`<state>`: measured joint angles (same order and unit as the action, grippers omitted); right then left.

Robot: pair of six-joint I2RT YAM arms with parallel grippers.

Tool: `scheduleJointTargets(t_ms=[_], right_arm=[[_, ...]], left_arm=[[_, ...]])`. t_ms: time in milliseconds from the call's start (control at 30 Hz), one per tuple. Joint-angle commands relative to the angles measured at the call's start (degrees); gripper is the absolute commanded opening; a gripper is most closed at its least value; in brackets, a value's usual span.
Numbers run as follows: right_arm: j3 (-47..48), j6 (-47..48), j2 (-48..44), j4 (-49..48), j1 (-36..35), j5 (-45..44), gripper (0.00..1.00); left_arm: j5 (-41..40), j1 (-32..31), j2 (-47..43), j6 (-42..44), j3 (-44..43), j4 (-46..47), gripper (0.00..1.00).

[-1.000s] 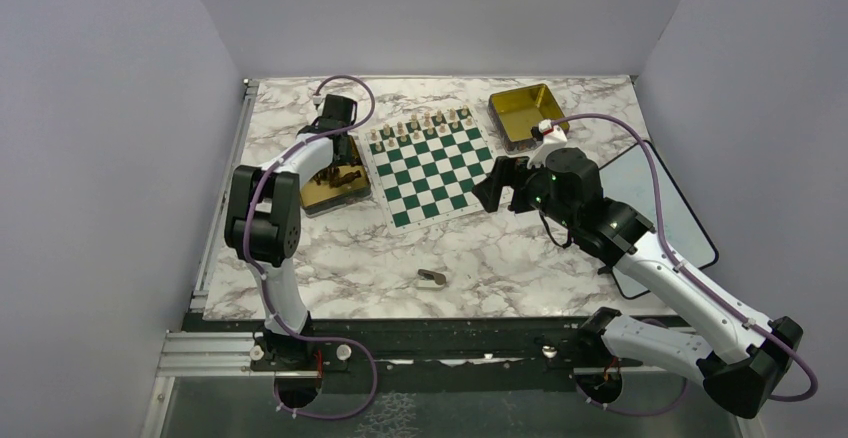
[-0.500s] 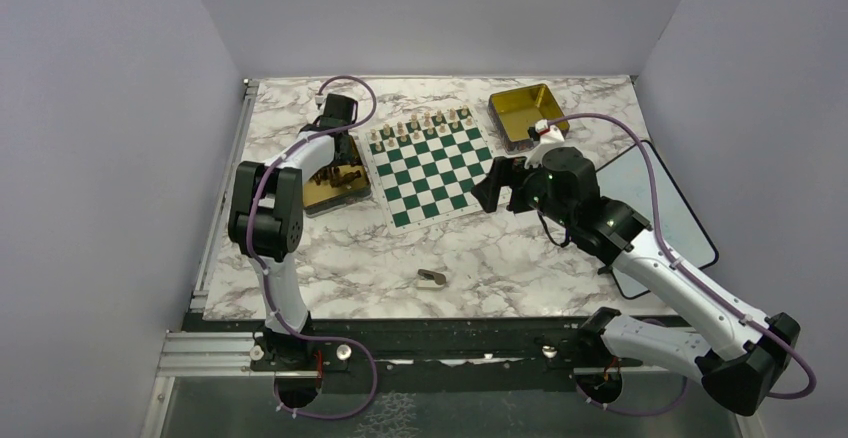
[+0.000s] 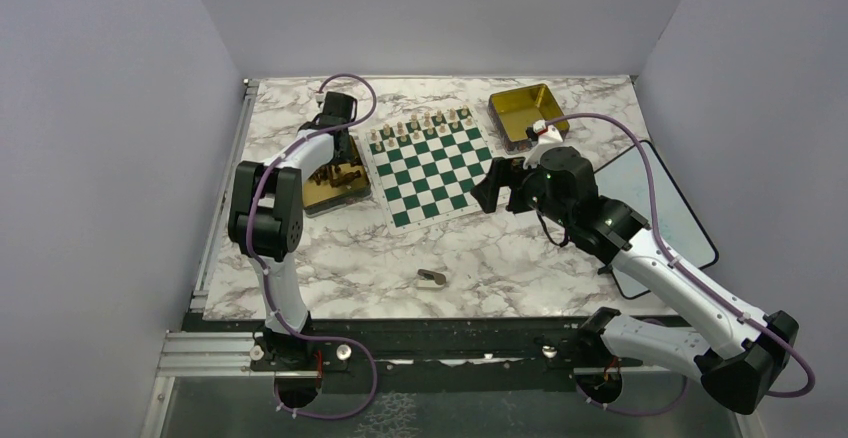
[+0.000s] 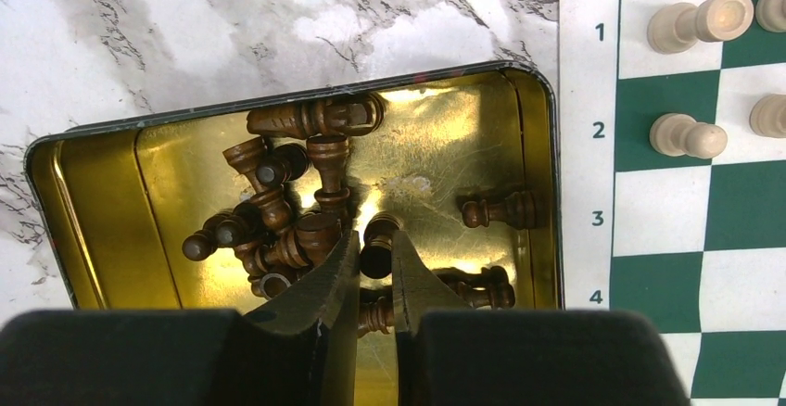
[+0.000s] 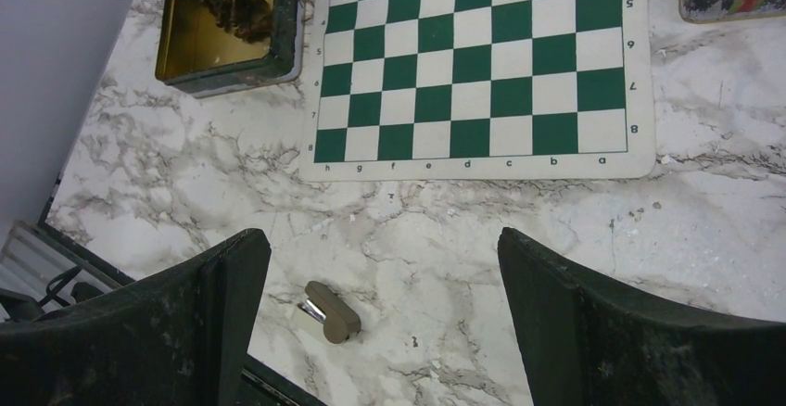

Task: Set up the chess pieces on the board
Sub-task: Pick up the chess piece from the storage box.

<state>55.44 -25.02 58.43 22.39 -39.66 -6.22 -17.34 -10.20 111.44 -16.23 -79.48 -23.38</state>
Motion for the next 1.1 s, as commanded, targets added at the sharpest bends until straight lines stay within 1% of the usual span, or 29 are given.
scheduleJointTargets(t_ms=[0,367,600,867,1067], right_arm=[[1.36,-0.02,-0.57,0.28,-0.28,-0.64,0.99],[0.18,-0.90,-2.42,0.65,-0.24,-0.20,0.98],[0.63,-0.74,-3.42,2.24,-0.29,-0.57,0.98],[-0.17,-1.24,-5.50,3.25,-0.29,-2.51,0.98],[-0.92,-1.57,-6.93,3.73,-0.26,-4.53,0.98]], left_arm=[[1.61,0.18,-2.88,-0.31,-2.41,-2.38,0.08],[1.89,0.11,-7.40,0.17,-3.31,-5.93,0.07],[7.38,-0.61,-12.76,-0.20,-2.41,-6.80,0.07],[8.52,-6.37,-18.78,1.22,-0.23,-9.59,0.06],[7.85,-14.95,-22.69,-0.89,3.16,-11.18,0.06]])
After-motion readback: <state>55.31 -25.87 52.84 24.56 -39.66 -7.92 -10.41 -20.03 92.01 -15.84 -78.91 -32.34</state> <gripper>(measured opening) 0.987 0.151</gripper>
